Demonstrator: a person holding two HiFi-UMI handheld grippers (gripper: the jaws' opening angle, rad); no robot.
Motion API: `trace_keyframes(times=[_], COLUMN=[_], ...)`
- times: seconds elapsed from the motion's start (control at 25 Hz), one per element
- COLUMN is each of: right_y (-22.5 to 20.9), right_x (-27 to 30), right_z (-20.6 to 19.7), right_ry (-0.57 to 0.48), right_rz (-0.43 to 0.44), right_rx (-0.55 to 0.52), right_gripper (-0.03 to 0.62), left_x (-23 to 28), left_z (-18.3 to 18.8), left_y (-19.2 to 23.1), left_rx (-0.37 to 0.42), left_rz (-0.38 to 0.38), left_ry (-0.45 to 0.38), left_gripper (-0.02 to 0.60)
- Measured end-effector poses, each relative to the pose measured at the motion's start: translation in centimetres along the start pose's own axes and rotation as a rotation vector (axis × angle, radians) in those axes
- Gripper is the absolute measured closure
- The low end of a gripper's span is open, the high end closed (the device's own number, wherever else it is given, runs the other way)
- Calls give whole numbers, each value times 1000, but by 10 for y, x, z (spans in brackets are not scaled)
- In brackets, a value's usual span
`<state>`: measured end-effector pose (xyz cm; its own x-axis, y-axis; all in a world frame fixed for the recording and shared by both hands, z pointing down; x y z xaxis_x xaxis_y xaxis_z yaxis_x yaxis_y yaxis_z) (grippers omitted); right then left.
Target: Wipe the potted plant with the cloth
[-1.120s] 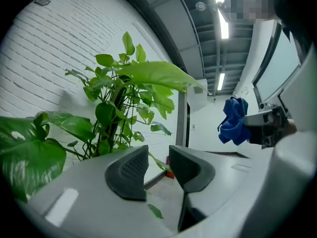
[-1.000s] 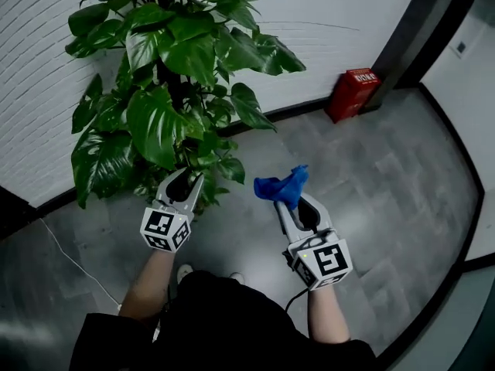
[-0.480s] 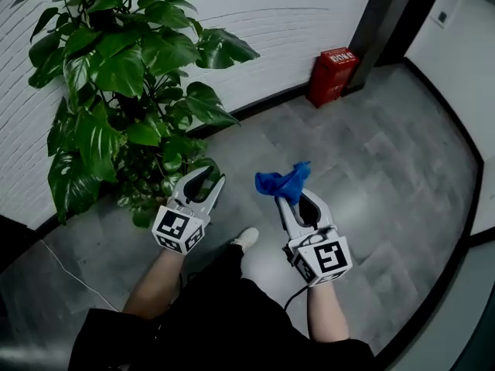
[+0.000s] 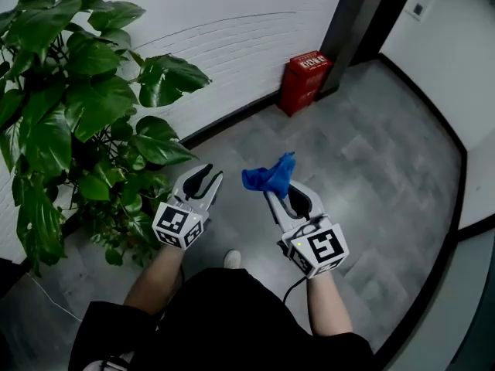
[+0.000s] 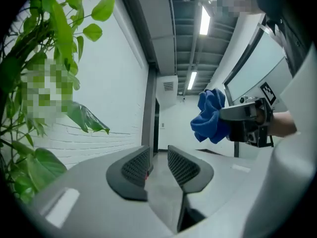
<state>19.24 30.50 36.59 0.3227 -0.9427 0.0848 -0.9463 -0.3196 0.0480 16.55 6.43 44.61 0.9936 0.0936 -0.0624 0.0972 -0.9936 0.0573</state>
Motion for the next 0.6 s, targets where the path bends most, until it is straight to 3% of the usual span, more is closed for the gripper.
trace_keyframes(times=[0.16, 0.36, 0.6], right_y=[-50, -100, -132], right_x=[20, 52, 108], right_z=[11, 9, 10], right_ry=[27, 13, -51], right_rz=[13, 53, 187], right_rx=[-18, -10, 13], right_gripper=[490, 490, 490], left_x=[49, 98, 103], left_z=[-9, -23, -28], left_y=[13, 29, 61], left_rx=[-85, -17, 2], left_rz=[47, 48, 162], left_ry=[-5, 19, 51], left_gripper=[462, 462, 462])
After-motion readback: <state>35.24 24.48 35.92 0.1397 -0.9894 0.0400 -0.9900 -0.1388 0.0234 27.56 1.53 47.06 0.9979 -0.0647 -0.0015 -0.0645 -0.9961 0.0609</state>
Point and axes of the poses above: the fingertips, and each gripper's own axes: x forward along the fingers, y to its left, z out of its top, the point moved 9 cm from there along -x, backward along the fingers, and after that the axes turned 12 degrees about z, right-handed, at the moved point
